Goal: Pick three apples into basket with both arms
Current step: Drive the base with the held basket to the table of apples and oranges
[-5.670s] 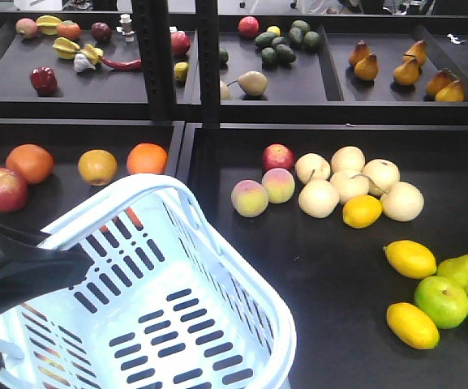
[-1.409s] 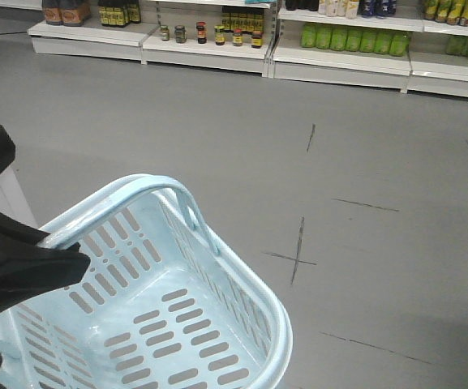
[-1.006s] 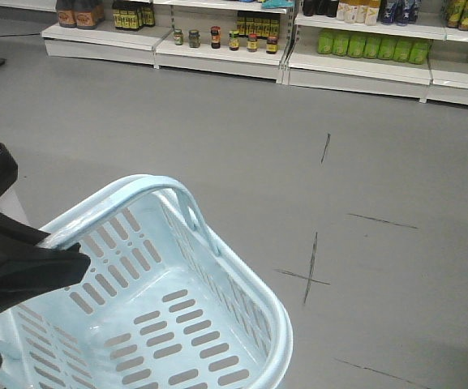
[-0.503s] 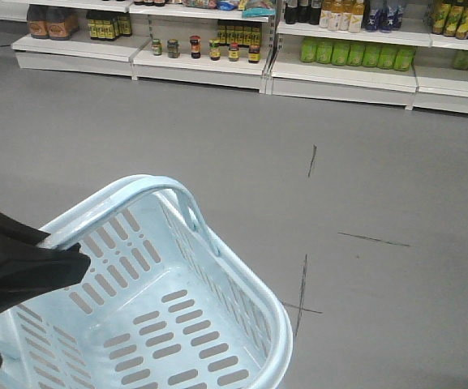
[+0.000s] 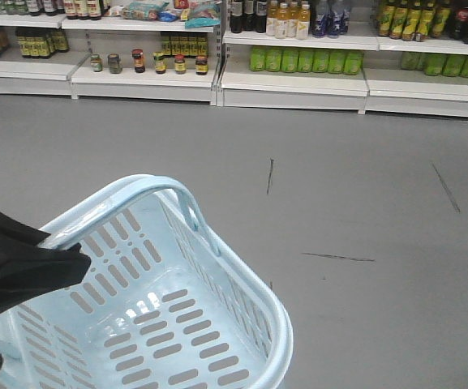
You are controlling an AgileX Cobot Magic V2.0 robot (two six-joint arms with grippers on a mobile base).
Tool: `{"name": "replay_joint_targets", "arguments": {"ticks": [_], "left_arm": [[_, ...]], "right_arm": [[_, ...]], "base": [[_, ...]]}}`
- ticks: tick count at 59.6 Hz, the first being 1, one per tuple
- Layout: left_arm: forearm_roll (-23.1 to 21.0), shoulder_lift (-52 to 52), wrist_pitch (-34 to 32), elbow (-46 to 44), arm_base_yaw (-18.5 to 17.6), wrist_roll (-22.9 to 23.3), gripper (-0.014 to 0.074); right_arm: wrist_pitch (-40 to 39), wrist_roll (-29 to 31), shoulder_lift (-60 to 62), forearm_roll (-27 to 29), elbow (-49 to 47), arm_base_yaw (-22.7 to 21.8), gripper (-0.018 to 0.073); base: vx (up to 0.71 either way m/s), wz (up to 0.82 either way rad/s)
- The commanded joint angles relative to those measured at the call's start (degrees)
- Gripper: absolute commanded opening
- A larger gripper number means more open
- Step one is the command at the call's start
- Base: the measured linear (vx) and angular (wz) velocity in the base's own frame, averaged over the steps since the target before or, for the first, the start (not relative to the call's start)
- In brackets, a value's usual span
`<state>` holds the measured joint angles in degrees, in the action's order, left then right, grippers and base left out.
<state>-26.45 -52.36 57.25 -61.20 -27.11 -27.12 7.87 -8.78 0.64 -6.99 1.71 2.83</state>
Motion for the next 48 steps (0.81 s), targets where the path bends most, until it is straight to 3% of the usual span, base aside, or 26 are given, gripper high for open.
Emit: {"name": "replay_joint_targets", "arguments": {"ticks": [1,28,48], "left_arm": [[-2.7,0.8,-4.7,-1.5,-0.2,0.6,-0.0006],[-2.7,0.8,-4.7,-1.5,-0.2,0.6,-0.0006],[-2.7,0.8,-4.7,-1.5,-0.2,0.6,-0.0006]], "right_arm": [[-4.2,0.5,0.7,-0.5,0.7,-0.4,-0.0005],[-4.2,0.5,0.7,-0.5,0.7,-0.4,-0.0005],[-4.2,0.5,0.7,-0.5,0.7,-0.4,-0.0005]], "base": [[0.32,-0.27],[0.31,-0.31],[0.23,-0.54]]}}
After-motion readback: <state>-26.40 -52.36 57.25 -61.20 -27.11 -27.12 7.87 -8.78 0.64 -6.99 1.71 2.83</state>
